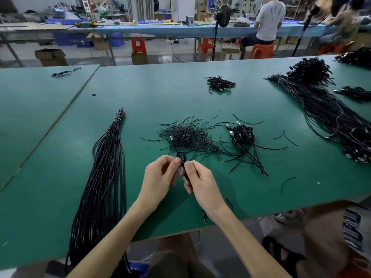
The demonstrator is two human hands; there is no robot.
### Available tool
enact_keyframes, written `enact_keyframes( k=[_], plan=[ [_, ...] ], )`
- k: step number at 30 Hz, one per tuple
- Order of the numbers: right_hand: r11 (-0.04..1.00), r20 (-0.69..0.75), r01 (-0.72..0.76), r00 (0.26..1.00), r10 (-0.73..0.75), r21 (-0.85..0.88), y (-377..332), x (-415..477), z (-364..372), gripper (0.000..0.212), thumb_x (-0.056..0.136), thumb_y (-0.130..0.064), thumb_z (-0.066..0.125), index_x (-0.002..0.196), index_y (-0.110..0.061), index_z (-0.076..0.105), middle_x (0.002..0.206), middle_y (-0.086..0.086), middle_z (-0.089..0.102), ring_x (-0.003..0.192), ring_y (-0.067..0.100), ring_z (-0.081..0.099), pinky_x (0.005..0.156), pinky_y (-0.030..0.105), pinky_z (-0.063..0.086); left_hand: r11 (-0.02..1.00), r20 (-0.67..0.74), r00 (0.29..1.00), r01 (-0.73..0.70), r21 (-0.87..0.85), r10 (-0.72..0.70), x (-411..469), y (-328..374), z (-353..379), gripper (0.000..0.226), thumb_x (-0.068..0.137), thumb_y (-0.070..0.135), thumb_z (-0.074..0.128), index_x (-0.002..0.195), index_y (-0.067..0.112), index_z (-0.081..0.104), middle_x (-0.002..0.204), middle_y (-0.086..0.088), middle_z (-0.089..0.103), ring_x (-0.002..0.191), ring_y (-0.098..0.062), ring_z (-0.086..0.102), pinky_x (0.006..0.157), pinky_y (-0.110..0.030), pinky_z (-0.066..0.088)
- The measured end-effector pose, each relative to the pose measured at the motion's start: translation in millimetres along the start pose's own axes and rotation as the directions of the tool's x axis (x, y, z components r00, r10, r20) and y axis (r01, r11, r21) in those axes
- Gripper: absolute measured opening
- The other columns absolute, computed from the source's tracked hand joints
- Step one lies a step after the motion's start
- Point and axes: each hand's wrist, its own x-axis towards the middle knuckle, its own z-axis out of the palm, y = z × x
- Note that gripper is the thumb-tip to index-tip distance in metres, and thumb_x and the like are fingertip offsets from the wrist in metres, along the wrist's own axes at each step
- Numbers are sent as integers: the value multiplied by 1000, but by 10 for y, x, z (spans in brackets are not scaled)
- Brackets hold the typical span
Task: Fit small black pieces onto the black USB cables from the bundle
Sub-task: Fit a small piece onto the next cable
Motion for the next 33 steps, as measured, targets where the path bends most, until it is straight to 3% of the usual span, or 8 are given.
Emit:
enact_keyframes(
  k=[2,6,9,15,21,27,30,33],
  plan=[
    [998,-5,38,999,-38,-41,3,-3,-5,35,110,-33,45,88,-11,61,64,-3,54,56,12,51,60,25,45,993,48,998,50,-102,-46,7,18,-2,29,105,19,56,79,8,63,61,6,62,48,-11,49,52,-21,42],
    [996,-50,76,996,-78,-40,11,-1,-10,33,110,-29,47,89,-10,63,67,-2,63,59,9,55,61,16,41,940,152,978,185,-287,-146,19,49,-15,26,105,20,56,83,8,64,70,1,63,54,-13,49,56,-20,44],
    [996,-66,80,994,-82,-34,18,6,-2,31,110,-28,48,90,-10,63,71,-4,68,61,9,57,62,15,41,901,228,958,250,-354,-176,19,59,-28,26,103,24,56,83,9,64,73,-6,58,59,-16,47,62,-29,39],
    [1000,-104,16,994,-16,6,43,16,1,20,108,-27,51,99,-10,57,69,-4,59,61,7,54,62,17,42,876,284,938,301,-378,-200,5,32,-46,27,102,27,56,82,9,58,71,-7,53,59,-18,45,61,-30,35],
    [995,-127,82,989,-74,60,29,10,-35,8,107,-13,54,101,-10,58,80,-6,60,68,5,55,65,16,42,809,421,880,406,-425,-221,30,18,-44,34,105,23,55,73,13,55,64,-3,55,70,-29,40,63,-33,34],
    [991,-109,131,986,-130,5,11,-15,-42,17,100,0,60,98,-16,63,88,-14,65,86,9,59,80,29,48,638,541,791,577,-509,-283,57,-44,-133,14,94,16,62,83,10,61,70,0,50,54,-12,40,53,-24,37],
    [994,-125,107,986,-108,-16,27,-4,-44,15,101,-3,60,97,-17,64,85,-12,64,81,7,57,74,26,46,706,468,833,520,-480,-295,46,-63,-106,20,98,19,64,79,14,65,70,-4,52,53,-15,45,52,-24,40],
    [999,-176,23,984,-14,49,39,6,-47,9,106,-12,56,99,-12,62,76,-4,63,68,8,56,64,20,44,893,295,934,298,-339,-200,24,-29,-35,22,99,26,62,90,6,65,74,-12,65,60,-23,61,52,-27,47]
  ],
)
